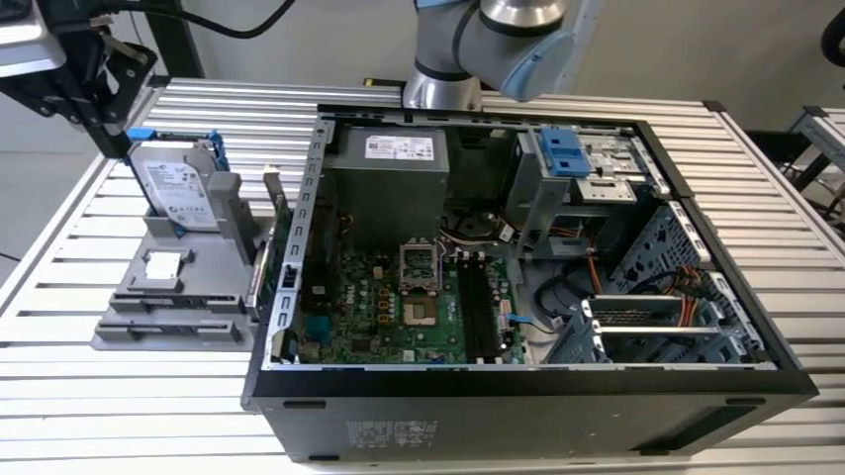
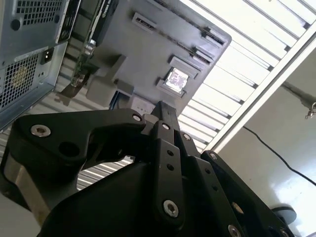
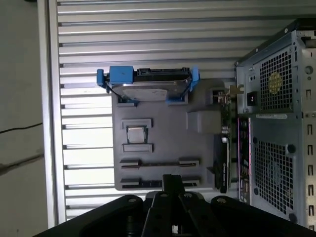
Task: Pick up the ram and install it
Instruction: 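Reach for the ram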
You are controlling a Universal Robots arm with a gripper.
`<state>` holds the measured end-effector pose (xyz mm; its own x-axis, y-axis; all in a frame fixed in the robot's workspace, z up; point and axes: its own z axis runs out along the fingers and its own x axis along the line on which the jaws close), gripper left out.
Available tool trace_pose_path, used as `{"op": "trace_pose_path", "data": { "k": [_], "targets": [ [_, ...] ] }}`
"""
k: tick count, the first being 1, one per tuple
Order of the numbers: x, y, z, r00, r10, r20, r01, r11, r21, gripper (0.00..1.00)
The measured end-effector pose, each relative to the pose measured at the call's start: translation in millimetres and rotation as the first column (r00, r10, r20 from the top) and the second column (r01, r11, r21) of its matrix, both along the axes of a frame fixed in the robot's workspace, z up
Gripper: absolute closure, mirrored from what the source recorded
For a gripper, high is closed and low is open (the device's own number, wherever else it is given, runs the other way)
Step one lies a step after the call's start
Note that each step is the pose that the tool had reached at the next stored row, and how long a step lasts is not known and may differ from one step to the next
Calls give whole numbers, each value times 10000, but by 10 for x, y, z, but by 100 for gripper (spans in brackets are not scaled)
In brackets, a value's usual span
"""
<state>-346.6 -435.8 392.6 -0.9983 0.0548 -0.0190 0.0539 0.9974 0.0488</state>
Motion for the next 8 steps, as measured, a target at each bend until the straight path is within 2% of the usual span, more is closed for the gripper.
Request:
{"op": "trace_pose_path", "data": {
  "k": [5,8],
  "targets": [
    [3,-117,0,10000,10,0,-10,10000,0,100],
    [4,-154,0,10000,99,0,-99,10000,-1,100]
  ]
}}
